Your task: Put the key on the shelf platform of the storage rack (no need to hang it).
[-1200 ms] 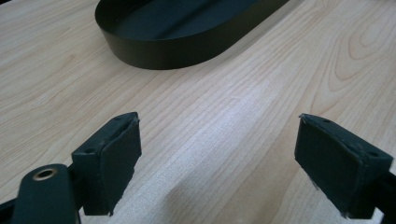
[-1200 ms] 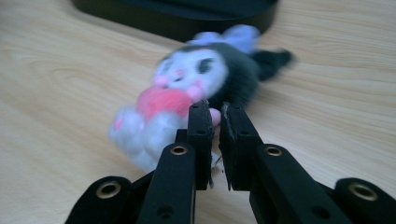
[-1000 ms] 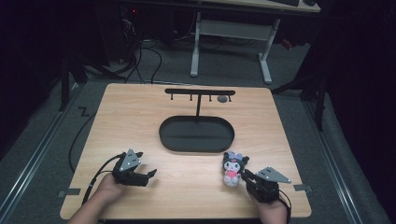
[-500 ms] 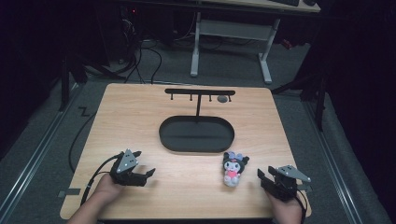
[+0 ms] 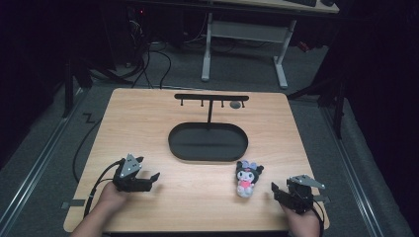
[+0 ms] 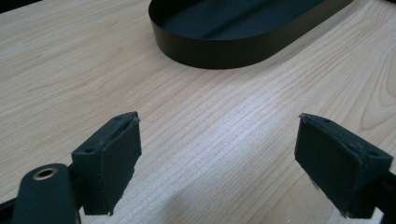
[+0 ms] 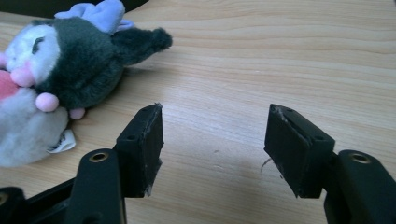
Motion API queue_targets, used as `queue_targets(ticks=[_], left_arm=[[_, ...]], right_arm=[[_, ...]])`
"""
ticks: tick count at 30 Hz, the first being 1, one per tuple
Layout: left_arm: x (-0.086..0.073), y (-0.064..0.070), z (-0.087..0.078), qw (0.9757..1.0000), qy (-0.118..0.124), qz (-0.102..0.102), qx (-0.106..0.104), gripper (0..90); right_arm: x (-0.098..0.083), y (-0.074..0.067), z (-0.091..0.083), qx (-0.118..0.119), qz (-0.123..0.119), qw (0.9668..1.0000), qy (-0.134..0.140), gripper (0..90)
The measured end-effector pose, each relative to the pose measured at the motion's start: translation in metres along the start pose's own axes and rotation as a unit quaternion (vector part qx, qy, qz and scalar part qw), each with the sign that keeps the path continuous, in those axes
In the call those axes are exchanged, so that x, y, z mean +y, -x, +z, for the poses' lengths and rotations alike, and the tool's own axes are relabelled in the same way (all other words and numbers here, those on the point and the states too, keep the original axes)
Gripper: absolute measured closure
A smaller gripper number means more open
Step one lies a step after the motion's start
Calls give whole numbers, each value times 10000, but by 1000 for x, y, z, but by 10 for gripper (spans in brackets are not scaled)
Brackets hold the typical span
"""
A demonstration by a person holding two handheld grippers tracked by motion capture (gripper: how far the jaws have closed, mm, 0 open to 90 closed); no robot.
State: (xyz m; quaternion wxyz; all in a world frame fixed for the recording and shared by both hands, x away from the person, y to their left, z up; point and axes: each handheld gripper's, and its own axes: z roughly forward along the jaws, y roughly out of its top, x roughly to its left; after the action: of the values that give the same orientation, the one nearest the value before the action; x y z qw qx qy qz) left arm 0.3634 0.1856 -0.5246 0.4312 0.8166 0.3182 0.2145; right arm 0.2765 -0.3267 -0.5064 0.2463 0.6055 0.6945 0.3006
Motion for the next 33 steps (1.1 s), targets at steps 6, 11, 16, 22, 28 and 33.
queue_targets(ticks=[6, 11, 16, 22, 28, 33], left_arm=[[0, -2, 0, 10000, 33, -66, -57, 155], [0, -2, 0, 9999, 32, -80, -72, 154], [0, 0, 0, 10000, 28, -3, -58, 155], [0, 0, 0, 10000, 8, -1, -58, 154], [0, 2, 0, 10000, -5, 41, -45, 155], [0, 2, 0, 10000, -17, 47, -39, 155]], right_arm=[[14, -9, 4, -51, -92, 9989, -459, 301], [24, -11, 0, -29, 157, 9963, -843, 259], [32, -10, -1, -143, 217, 9918, -1250, 247], [40, -14, -2, -243, 3, 9863, -1630, 252], [50, -24, -5, -266, -31, 9844, -1741, 254], [61, -40, -11, -173, -3, 9847, -1734, 250]])
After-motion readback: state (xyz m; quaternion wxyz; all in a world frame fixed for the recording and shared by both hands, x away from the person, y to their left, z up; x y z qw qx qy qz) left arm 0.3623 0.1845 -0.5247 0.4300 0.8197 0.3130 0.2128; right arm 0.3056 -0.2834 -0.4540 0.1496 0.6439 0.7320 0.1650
